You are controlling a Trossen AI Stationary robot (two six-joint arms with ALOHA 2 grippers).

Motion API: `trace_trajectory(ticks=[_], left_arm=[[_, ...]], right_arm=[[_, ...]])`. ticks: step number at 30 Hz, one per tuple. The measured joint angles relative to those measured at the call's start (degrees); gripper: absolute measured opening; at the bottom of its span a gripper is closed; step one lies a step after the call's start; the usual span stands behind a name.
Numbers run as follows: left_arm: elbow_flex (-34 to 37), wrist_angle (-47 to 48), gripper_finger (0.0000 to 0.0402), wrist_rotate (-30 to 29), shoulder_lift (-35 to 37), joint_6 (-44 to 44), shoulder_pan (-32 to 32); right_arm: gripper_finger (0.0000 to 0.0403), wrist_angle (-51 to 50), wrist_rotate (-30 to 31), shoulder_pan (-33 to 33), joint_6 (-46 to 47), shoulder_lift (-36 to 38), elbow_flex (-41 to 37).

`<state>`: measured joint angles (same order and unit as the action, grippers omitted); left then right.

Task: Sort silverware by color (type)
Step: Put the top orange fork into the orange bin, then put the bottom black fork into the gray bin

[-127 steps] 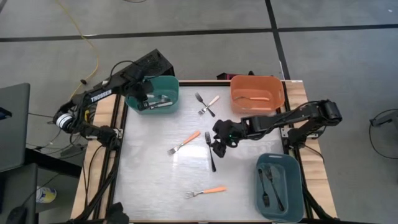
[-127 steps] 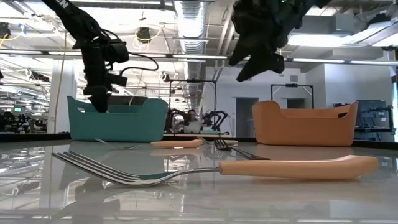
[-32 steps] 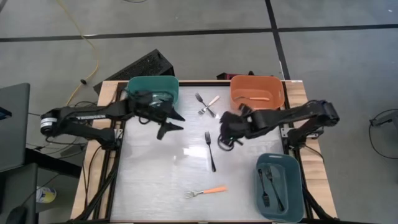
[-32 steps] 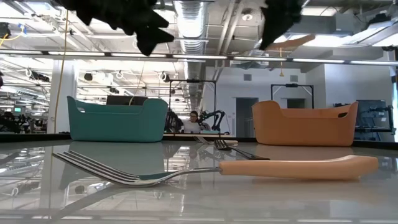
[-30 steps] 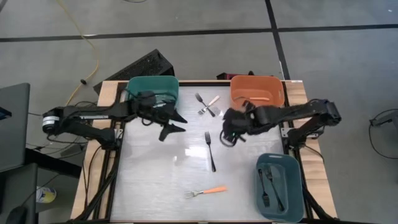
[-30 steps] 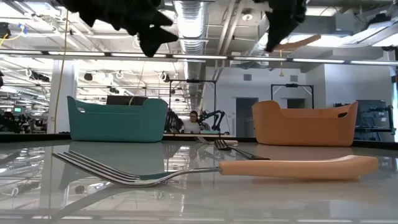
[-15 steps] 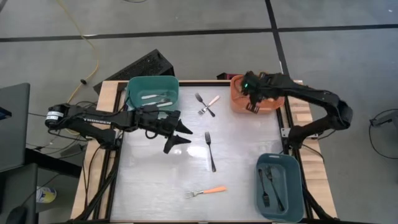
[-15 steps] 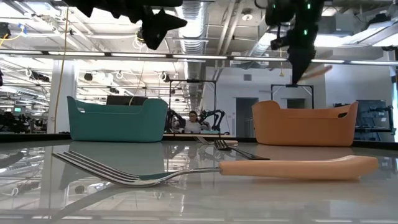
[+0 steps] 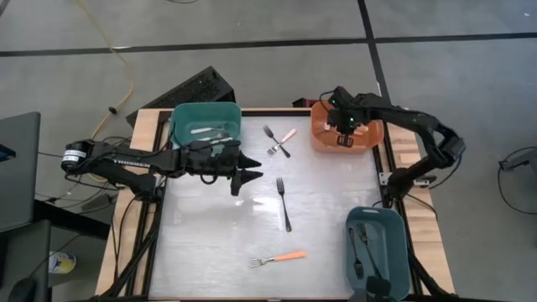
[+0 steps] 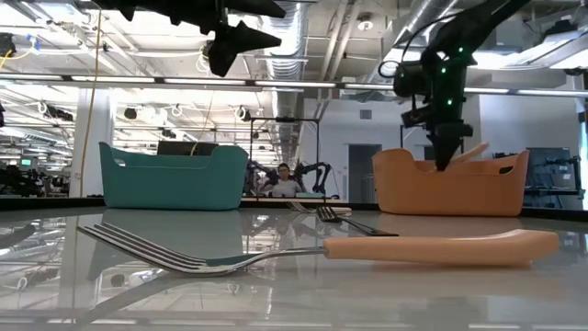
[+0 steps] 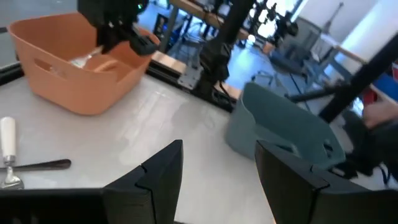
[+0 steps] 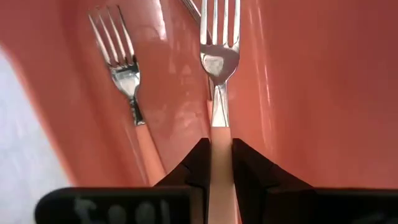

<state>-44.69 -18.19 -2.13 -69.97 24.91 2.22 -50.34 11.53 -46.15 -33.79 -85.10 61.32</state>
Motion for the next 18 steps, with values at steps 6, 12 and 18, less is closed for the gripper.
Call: trace_trajectory(ticks=[6, 12, 18], left_arm=[[-0.02, -1.10, 0.0185, -1.46, 0.02, 2.61, 0.00], [-0.02, -0.54, 0.0185, -1.80, 0.00, 2.45, -0.31], [-0.03, 3.34, 0.0185, -1.80, 0.00, 0.22, -0.28]], right_arm=[[0.0106, -0.34, 0.20, -0.85, -1.24, -1.48, 0.00], [0.0236, -1.39, 0.37, -0.85, -0.73, -0.57, 0.60], [0.0278, -9.78, 0.41, -0.07, 6.09, 0.50, 6.48]])
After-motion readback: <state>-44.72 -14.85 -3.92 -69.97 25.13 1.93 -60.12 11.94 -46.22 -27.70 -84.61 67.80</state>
